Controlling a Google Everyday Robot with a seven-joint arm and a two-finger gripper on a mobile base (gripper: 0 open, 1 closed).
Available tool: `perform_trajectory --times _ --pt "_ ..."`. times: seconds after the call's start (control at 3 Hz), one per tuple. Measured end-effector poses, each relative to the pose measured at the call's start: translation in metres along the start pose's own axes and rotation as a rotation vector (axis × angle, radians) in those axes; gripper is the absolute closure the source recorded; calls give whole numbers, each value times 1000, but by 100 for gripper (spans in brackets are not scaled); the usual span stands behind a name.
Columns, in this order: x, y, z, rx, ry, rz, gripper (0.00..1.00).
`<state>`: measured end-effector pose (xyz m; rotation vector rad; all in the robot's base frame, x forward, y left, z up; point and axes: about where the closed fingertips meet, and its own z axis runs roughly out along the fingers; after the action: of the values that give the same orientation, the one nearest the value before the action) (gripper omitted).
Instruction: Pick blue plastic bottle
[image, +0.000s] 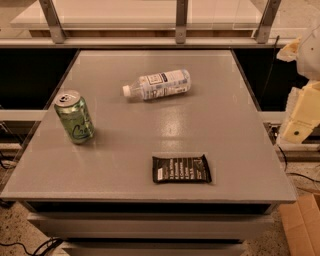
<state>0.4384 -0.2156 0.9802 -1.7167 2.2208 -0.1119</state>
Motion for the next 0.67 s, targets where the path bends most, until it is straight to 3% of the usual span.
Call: perform_trajectory --times 0.33,0.67 --pt "0 0 0 0 0 0 0" --pt "-13 -8 1 -1 -5 -87 0"
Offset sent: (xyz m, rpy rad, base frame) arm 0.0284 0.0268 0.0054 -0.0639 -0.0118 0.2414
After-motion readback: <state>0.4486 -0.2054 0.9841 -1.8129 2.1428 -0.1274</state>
